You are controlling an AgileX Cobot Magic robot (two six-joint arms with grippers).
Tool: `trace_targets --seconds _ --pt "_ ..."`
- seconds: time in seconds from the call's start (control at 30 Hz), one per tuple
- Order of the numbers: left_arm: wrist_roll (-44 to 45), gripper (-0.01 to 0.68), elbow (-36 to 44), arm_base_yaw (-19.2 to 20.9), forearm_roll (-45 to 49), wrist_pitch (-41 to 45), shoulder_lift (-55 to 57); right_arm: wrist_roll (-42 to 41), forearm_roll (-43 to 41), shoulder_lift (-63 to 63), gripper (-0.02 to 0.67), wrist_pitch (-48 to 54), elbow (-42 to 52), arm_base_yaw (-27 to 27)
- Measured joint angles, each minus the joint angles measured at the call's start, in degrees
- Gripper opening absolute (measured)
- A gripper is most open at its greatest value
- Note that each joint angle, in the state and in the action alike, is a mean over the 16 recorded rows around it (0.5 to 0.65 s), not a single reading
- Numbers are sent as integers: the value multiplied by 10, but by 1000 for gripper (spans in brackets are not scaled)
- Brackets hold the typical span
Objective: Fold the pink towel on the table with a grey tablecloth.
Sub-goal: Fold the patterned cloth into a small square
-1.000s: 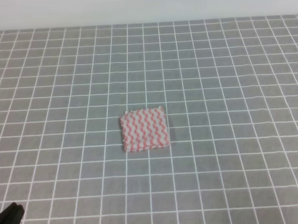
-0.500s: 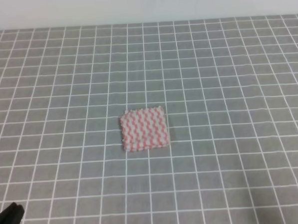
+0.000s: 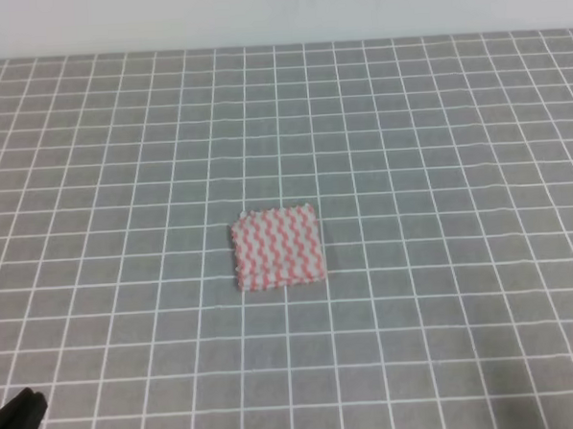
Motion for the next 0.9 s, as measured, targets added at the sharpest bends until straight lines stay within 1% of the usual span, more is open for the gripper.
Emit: trace_targets --seconds 0.2,0.4,0.77,0.9 --pt "0 -4 0 0 0 1 3 61 -50 1 -15 56 2 -1" --pt "0 -4 0 0 -1 1 5 113 -75 1 -15 88 1 -1" --pt "2 -4 0 -6 -1 -1 1 119 -76 1 -15 92 1 -1" --pt "-3 -4 0 -9 17 -6 -9 119 -76 1 -15 92 1 -1"
